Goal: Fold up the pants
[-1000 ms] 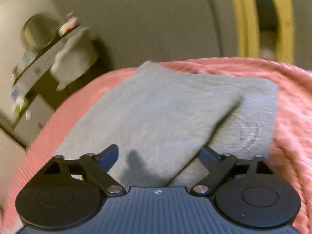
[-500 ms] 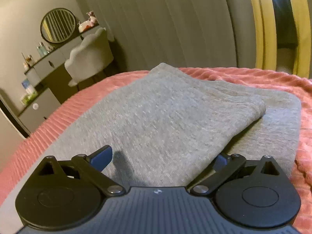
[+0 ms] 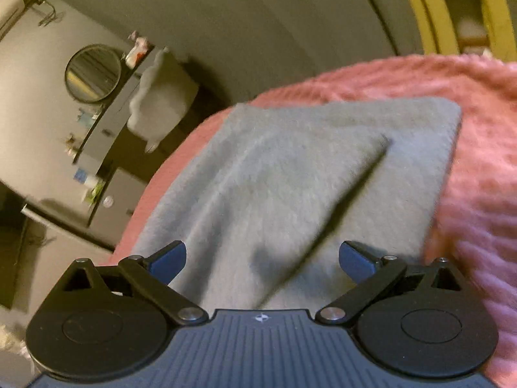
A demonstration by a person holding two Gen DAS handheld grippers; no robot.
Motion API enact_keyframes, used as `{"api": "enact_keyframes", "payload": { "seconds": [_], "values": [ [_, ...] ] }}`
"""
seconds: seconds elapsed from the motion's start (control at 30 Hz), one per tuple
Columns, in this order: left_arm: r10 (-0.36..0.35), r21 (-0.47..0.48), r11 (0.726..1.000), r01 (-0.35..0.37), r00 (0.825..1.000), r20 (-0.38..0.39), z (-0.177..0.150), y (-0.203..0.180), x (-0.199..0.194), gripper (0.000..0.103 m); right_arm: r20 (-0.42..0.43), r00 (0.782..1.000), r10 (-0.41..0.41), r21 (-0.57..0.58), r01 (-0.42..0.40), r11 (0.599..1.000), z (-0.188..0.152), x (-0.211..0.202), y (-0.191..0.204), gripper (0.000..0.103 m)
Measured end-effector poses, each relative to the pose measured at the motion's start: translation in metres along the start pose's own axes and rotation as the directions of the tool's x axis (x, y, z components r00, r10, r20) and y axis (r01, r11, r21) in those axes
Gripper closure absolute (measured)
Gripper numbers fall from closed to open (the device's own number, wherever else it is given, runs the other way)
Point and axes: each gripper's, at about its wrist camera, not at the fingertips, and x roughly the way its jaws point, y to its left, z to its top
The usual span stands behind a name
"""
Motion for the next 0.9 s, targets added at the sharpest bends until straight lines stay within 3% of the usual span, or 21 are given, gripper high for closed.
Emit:
{"api": "enact_keyframes", "payload": {
  "seconds": [0.1,0.2,0.23,0.33,0.43,0.5,0.6,0.7,0.8,0.87,0.9],
  "values": [
    [0.005,-0.06,0.998,-0.008,0.999,-0.052,-0.01,0.01,0.016,0.096,-0.034,0.999,0.013,0.004,-0.013,1.0,-0.001,-0.007,-0.011,0.01],
    [0.014,0.0,1.0,-0.014,0.999,-0.034,-0.012,0.0,0.017,0.095,-0.038,0.998,0.047,0.048,-0.046,0.998,0.007,-0.004,-0.016,0.013],
    [0.006,-0.001,1.0,-0.006,0.999,-0.033,-0.011,0.0,0.016,0.095,-0.034,0.998,0.053,0.07,-0.05,0.996,0.01,0.0,-0.018,0.022],
    [-0.009,-0.025,1.0,0.007,0.999,-0.044,-0.01,0.005,0.019,0.095,-0.046,0.998,0.048,0.093,-0.044,0.995,0.017,0.013,-0.02,0.062],
    [-0.017,-0.077,0.997,0.01,0.996,-0.088,-0.015,0.021,0.022,0.095,-0.074,0.996,0.046,0.125,-0.037,0.992,0.023,0.033,-0.023,0.077],
    [-0.017,-0.098,0.995,0.006,0.994,-0.106,-0.015,0.023,0.027,0.095,-0.074,0.996,0.055,0.146,-0.044,0.988,0.028,0.041,-0.025,0.094],
    [-0.024,-0.097,0.995,0.014,0.995,-0.093,-0.012,0.021,0.024,0.095,-0.049,0.995,0.086,0.102,-0.08,0.991,0.036,0.031,-0.015,0.098],
    [-0.042,-0.057,0.998,0.039,0.998,-0.056,-0.012,0.013,0.007,0.096,0.078,0.991,0.106,-0.049,-0.102,0.994,0.045,-0.007,0.006,0.099],
    [-0.104,-0.02,0.994,0.103,0.994,-0.038,-0.011,0.0,-0.018,0.096,0.164,0.976,0.144,-0.086,-0.131,0.988,0.061,-0.044,0.011,0.099],
    [-0.136,0.035,0.99,0.137,0.991,-0.018,-0.013,-0.01,-0.032,0.094,0.183,0.975,0.128,-0.107,-0.11,0.988,0.07,-0.055,0.009,0.099],
    [-0.133,0.064,0.989,0.135,0.991,-0.028,-0.014,-0.014,-0.033,0.093,0.198,0.977,0.085,-0.131,-0.059,0.99,0.073,-0.056,0.006,0.099]
  ]
}}
